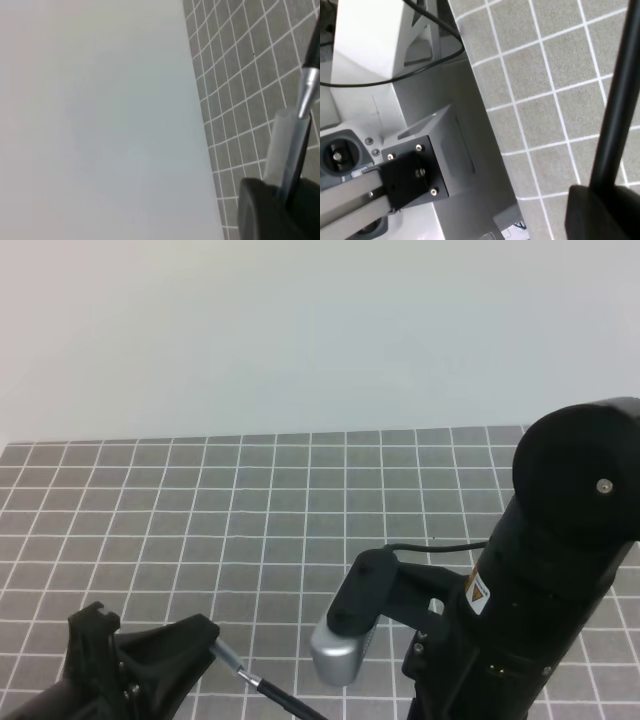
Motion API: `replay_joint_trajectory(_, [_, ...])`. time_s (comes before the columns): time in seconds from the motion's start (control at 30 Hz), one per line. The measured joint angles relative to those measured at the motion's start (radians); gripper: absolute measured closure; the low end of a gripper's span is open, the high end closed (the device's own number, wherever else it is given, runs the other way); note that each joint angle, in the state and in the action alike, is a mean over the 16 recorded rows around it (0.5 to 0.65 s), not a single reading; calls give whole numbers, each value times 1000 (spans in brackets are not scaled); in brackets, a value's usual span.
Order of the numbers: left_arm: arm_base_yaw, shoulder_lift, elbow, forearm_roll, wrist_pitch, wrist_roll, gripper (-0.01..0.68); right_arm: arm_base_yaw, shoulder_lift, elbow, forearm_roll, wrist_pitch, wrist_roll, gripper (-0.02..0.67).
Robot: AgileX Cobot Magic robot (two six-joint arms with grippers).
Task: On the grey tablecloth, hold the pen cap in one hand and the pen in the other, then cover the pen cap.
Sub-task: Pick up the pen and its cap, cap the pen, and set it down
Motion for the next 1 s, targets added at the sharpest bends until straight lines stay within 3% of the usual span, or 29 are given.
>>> replay_joint_trajectory(1.0, [-51, 0, 0, 27, 69, 62, 672, 0, 41, 0, 37, -24, 56, 652])
